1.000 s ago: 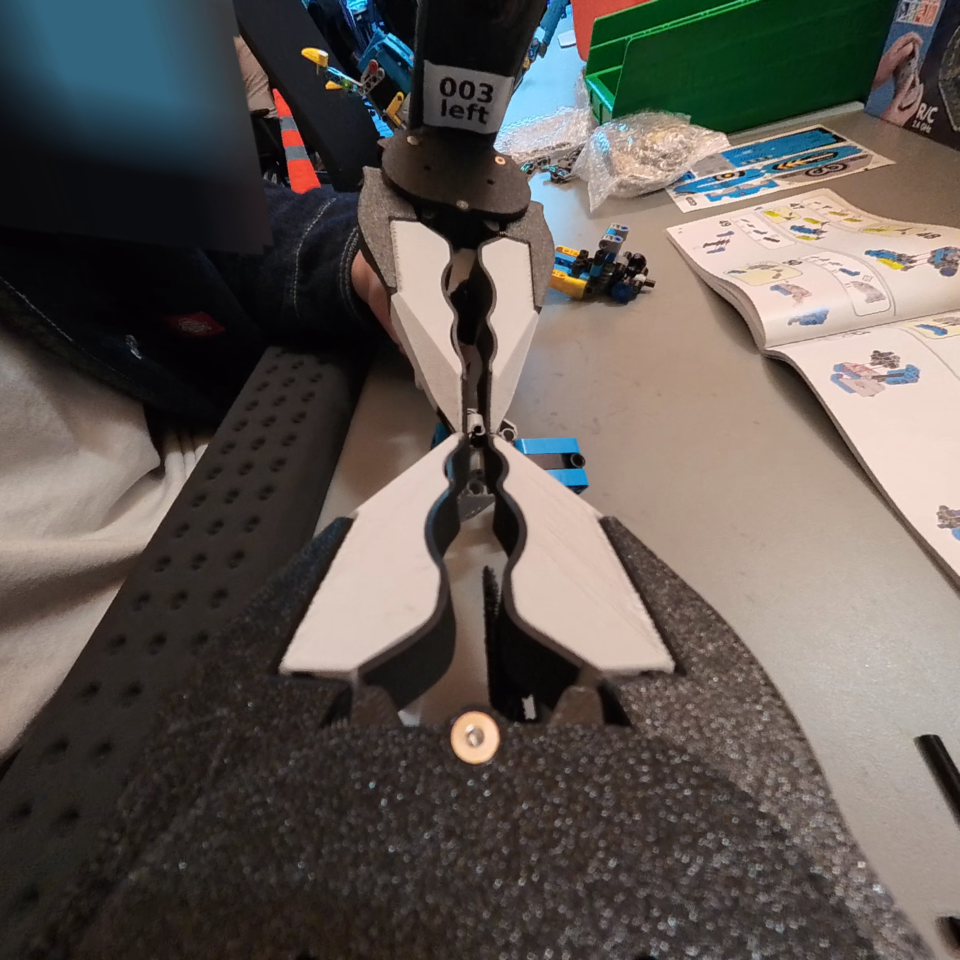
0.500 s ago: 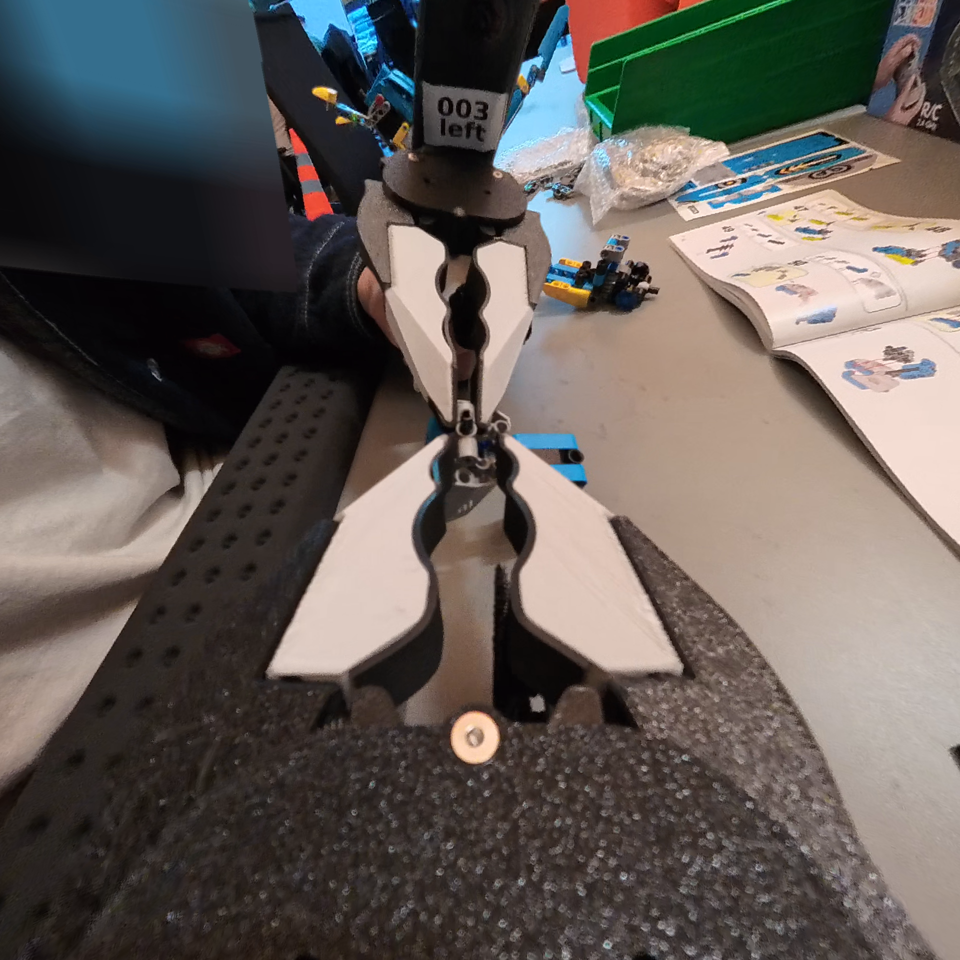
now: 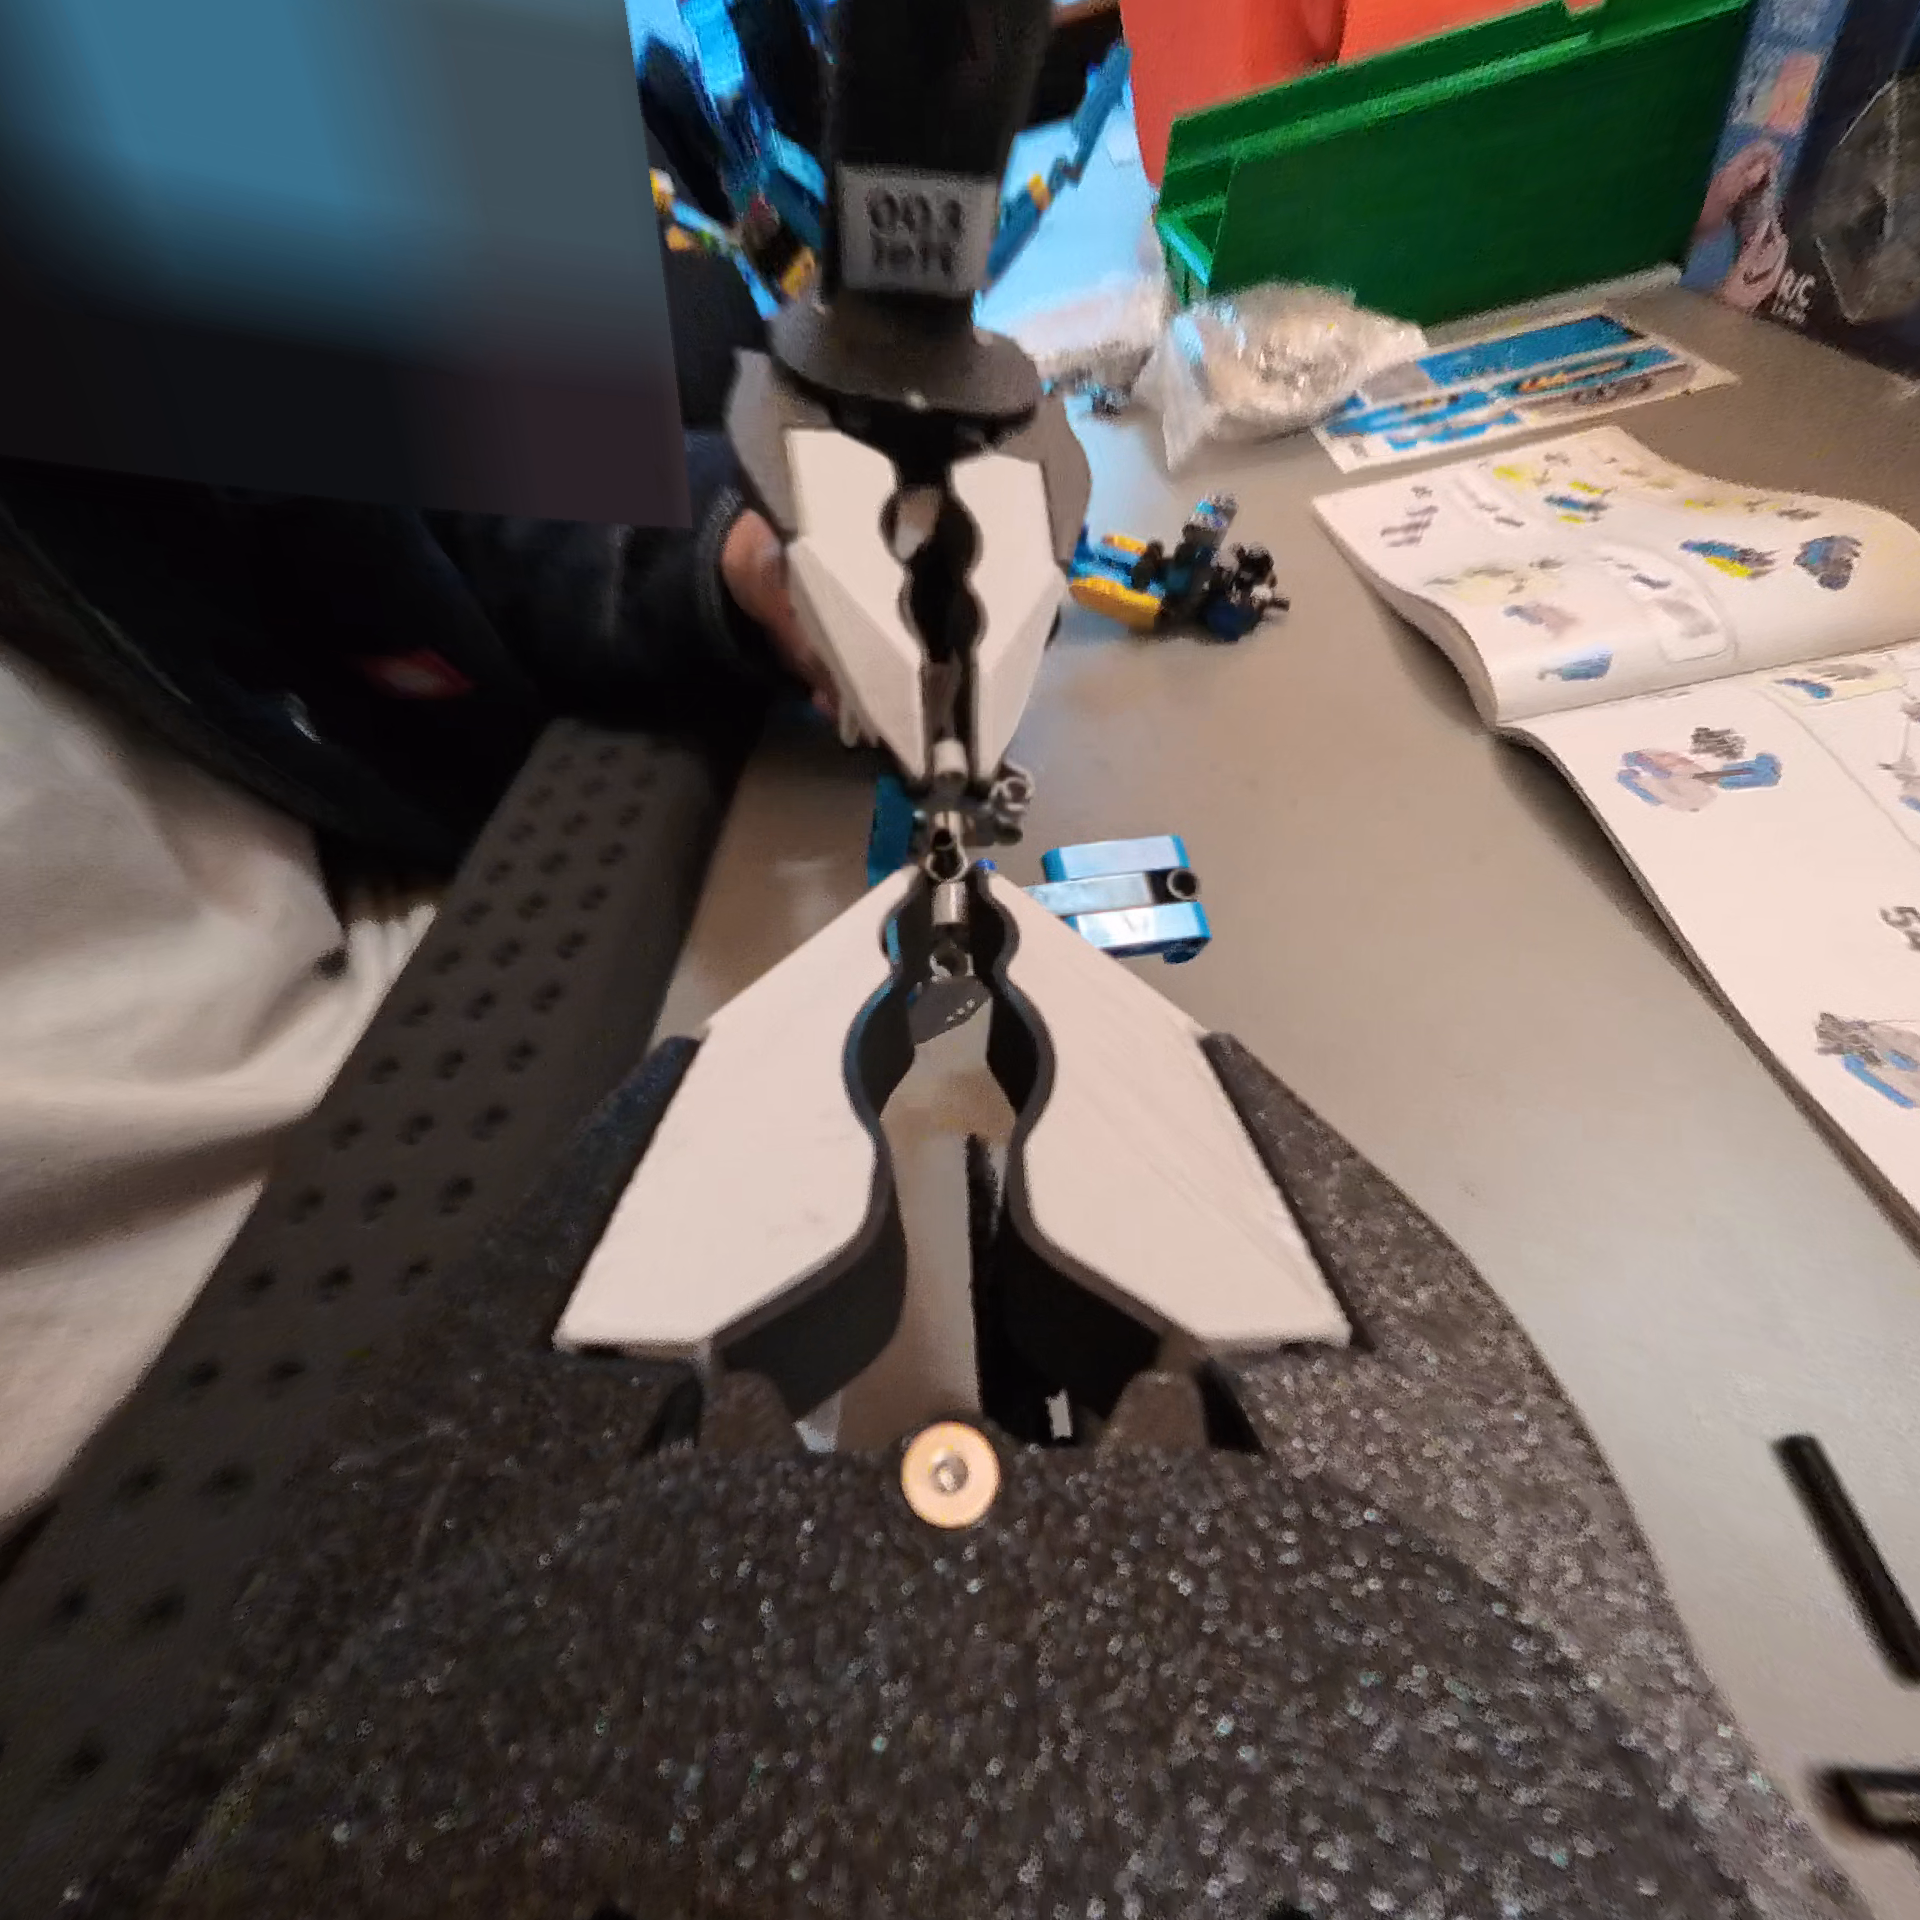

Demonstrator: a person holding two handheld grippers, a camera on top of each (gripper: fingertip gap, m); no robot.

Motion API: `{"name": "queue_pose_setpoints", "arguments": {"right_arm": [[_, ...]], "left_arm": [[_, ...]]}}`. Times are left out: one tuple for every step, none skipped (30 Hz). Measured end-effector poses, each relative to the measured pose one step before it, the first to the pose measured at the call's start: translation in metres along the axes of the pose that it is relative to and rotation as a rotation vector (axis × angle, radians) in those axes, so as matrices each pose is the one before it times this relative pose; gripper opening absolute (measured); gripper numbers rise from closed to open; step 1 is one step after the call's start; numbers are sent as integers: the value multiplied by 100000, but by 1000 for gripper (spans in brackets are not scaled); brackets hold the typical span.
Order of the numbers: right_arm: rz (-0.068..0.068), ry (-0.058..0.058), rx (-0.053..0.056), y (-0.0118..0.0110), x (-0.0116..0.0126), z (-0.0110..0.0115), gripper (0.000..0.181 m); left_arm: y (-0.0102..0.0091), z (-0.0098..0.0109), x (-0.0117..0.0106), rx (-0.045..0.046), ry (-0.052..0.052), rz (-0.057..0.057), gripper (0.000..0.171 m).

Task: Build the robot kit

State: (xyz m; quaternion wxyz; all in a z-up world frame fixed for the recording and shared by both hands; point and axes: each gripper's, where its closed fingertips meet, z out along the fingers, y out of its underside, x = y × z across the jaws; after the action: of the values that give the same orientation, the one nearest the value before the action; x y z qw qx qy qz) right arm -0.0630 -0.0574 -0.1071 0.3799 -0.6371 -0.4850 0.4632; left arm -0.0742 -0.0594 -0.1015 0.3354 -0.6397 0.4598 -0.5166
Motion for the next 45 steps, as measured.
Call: {"name": "queue_pose_setpoints", "arguments": {"right_arm": [[-2939,2773,-5330,661,226,355,5],[146,-23,-1386,290,-3,106,6],[2269,-1522,2122,-146,-66,-116,5],[929,-676,-433,139,-17,-41,5],[-776,96,-827,103,-84,111,5],[-570,-1403,597,-229,-371,158,5],[-3,-1761,68,-109,-354,139,5],[-204,619,-163,49,87,-15,5],[871,-234,862,-45,59,-71,5],[919,-606,961,-116,-41,-34,5],[-430,460,-972,151,26,99,5],[-977,1058,-2575,394,102,196,6],[-667,269,-632,94,-38,106,5],[334,-480,839,-117,-48,-55,5],[963,-561,541,-91,5,-50,5],[8,196,-623,88,68,13,6],[-45,138,-221,66,10,17,5],[301,16,536,-38,21,1,5],[629,-658,313,-45,-54,-3,5],[74,-410,-177,25,-42,32,5],[-446,415,-328,66,33,22,5],[-457,-350,-499,85,-95,38,5],[-841,-63,-416,47,-96,40,5],[-1119,1021,-688,63,60,22,5],[-1341,387,-1224,176,-44,38,5],[-889,-71,-1028,155,-88,27,5],[-317,147,-751,122,-25,45,5],[-846,-115,-1307,198,-95,65,5],[-651,319,-1113,159,-9,57,5],[-232,-114,-1275,188,-37,75,5],[529,-526,-567,103,-55,52,5],[1908,-403,359,0,84,-9,5],[2922,-1120,279,69,81,3,5],[2536,-1474,526,63,20,-3,5],[2355,-1423,1174,-46,-23,-6,5],[3084,-2131,1237,-74,-77,15,5],[1950,-1607,768,-39,-56,1,5],[1590,-1430,250,3,-75,1,5],[465,-562,-579,115,-19,9,5],[-888,480,-436,83,13,5,5],[-1014,444,-278,11,-31,38,5],[-2474,924,-1960,212,-83,110,5],[-3860,2991,-1861,162,134,37,5],[-3955,2621,-1536,139,68,31,5],[-1796,1326,-831,55,36,38,5]], "left_arm": [[323,502,269,-3675,-1521,5678,6],[55,222,283,-891,1022,210,6],[-153,-66,27,1816,691,-2327,6],[114,-155,-307,414,-1014,-878,6],[259,-43,-111,-817,101,-152,6],[38,51,77,149,791,-609,6],[-25,79,45,16,381,-282,6],[57,46,6,-407,304,-303,6],[72,81,33,-163,818,-1307,6],[46,77,136,170,1354,-1535,6],[83,58,52,-271,590,-682,6],[60,39,-105,-183,-475,-24,6],[19,20,30,25,461,-435,6],[-133,-20,78,914,660,-740,6],[-51,14,-30,254,-120,-342,6],[94,45,-35,-670,-297,386,6],[52,21,-3,-314,-187,339,6],[-19,-12,17,132,-66,131,6],[-7,-13,52,1,246,114,6],[38,4,4,-159,88,-305,6],[68,26,-15,-45,109,-592,6],[71,16,96,-52,892,-939,6],[47,4,14,187,456,-978,6],[81,31,-47,-219,-17,-536,6],[168,77,33,-878,519,-588,6],[126,67,15,-670,357,-547,6],[140,44,15,-818,336,-537,6],[178,62,17,-956,550,-977,6],[157,56,-49,-774,-15,-532,6],[180,63,18,-1051,201,-238,6],[51,23,-19,-224,62,-309,6],[-7,23,-101,35,-666,-81,6],[23,60,-107,-93,-817,160,6],[22,43,-31,-121,-967,1071,6],[-61,-31,16,397,-618,1076,6],[-37,-25,41,349,134,175,6],[-20,-17,41,96,216,96,6],[26,25,31,-197,-280,670,6],[115,80,6,-789,-625,894,6],[29,18,7,-191,-127,41,6],[97,-3,68,-595,926,-688,6],[183,46,28,-886,716,-1136,6],[136,76,-85,-505,-121,-959,6],[109,42,-19,-556,789,-1567,6],[-23,-1,-61,272,894,-2085,6]]}}
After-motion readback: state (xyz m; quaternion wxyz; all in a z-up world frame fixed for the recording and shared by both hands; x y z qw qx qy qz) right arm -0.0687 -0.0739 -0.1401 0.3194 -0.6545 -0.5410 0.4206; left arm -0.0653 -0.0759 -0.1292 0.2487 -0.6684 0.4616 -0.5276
